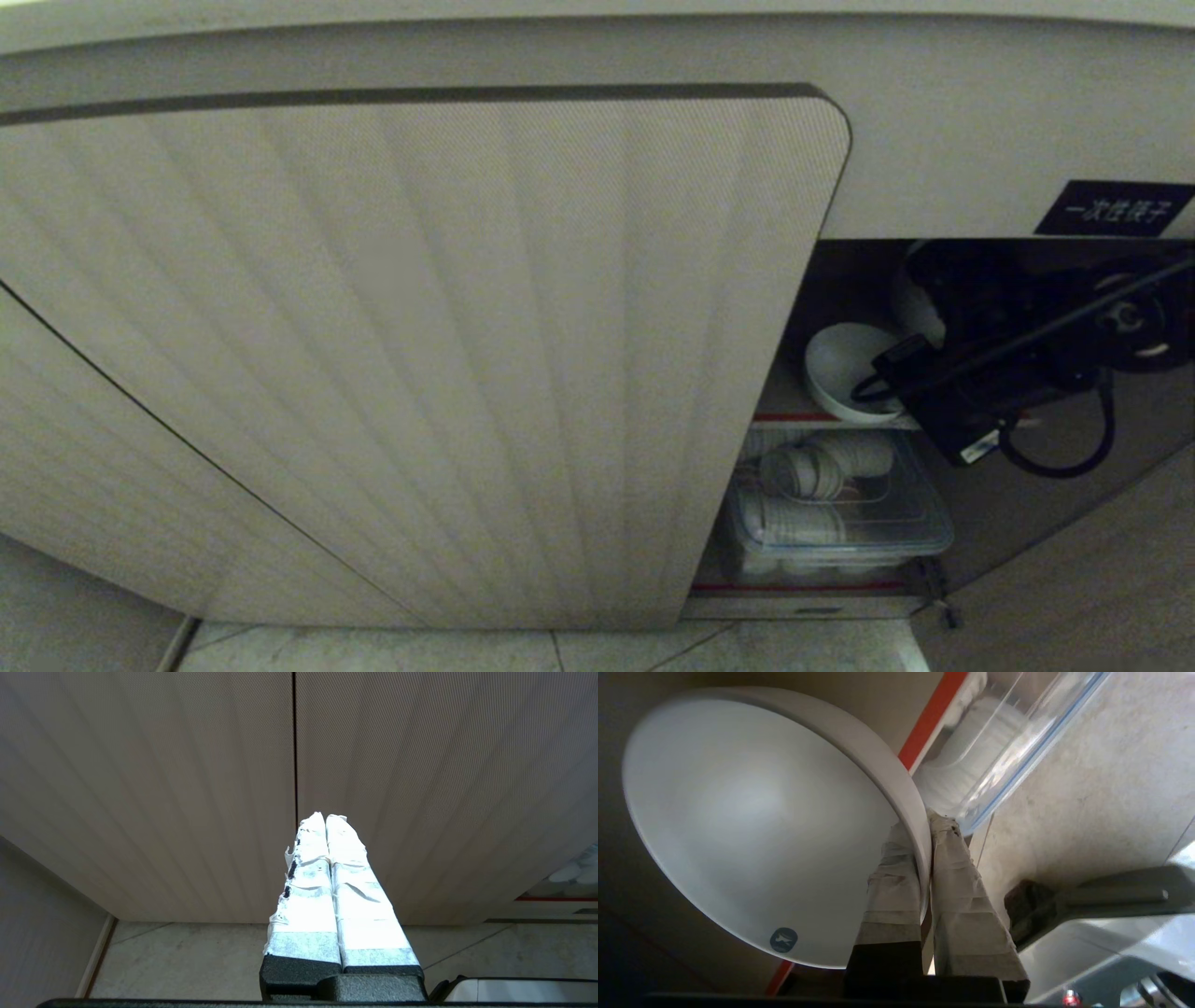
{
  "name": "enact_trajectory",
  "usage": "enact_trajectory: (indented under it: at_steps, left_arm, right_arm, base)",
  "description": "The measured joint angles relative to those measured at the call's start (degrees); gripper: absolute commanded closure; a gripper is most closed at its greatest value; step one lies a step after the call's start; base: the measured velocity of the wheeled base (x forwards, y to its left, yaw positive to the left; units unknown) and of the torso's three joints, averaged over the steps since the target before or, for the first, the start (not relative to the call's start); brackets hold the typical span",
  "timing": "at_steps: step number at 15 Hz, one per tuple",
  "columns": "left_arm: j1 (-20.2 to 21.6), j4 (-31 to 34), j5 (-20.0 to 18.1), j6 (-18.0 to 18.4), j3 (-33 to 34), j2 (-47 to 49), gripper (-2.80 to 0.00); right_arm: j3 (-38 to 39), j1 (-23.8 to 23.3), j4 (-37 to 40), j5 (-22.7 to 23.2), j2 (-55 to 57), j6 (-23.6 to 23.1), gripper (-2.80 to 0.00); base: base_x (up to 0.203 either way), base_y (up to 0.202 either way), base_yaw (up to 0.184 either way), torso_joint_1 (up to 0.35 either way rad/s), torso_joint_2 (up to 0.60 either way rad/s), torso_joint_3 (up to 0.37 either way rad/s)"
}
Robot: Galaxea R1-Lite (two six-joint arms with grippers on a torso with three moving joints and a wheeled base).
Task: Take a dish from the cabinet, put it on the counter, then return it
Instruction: Put it back into the cabinet
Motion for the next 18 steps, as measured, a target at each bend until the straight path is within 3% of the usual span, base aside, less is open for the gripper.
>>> enact_trajectory:
  at_steps: [12,15,18]
  left_arm:
    - [0.00,0.00,-0.01,0.01,0.00,0.00,0.00]
    - [0.02,0.00,0.00,-0.01,0.00,0.00,0.00]
    - [0.02,0.00,-0.02,-0.01,0.00,0.00,0.00]
  right_arm:
    - [-2.63,-0.02,-1.64,-2.27,2.21,2.81,0.00]
    - [-2.62,0.00,-1.81,-2.45,2.58,2.38,0.00]
    - [-2.31,-0.02,-3.87,-2.45,2.94,-0.87,0.00]
  base:
    - [0.000,0.000,0.000,0.000,0.00,0.000]
    - [0.000,0.000,0.000,0.000,0.00,0.000]
    - [0.000,0.000,0.000,0.000,0.00,0.000]
